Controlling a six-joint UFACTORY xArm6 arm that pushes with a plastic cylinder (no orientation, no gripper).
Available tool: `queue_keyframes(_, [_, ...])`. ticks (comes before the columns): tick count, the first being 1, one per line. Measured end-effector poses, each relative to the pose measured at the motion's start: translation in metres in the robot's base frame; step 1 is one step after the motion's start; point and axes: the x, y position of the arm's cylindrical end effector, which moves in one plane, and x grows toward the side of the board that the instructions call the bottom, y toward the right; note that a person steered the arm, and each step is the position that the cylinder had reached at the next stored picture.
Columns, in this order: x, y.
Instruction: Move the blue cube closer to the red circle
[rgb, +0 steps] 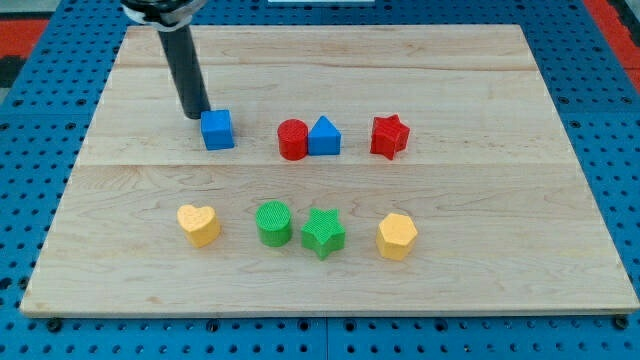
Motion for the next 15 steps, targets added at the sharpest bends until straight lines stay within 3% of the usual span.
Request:
queue_keyframes(1, [0.03,-0.002])
queue_keyframes(2, [0.032,0.016])
queue_keyframes(5, [-0.009,0.047])
queue_keyframes(7, [0.0,0.055])
queue_keyframes(10, [0.023,0.031])
queue_keyframes(11, [0.049,0.033])
queue_keyframes(13, [0.079,0.065])
queue_keyframes(15, [0.071,0.092])
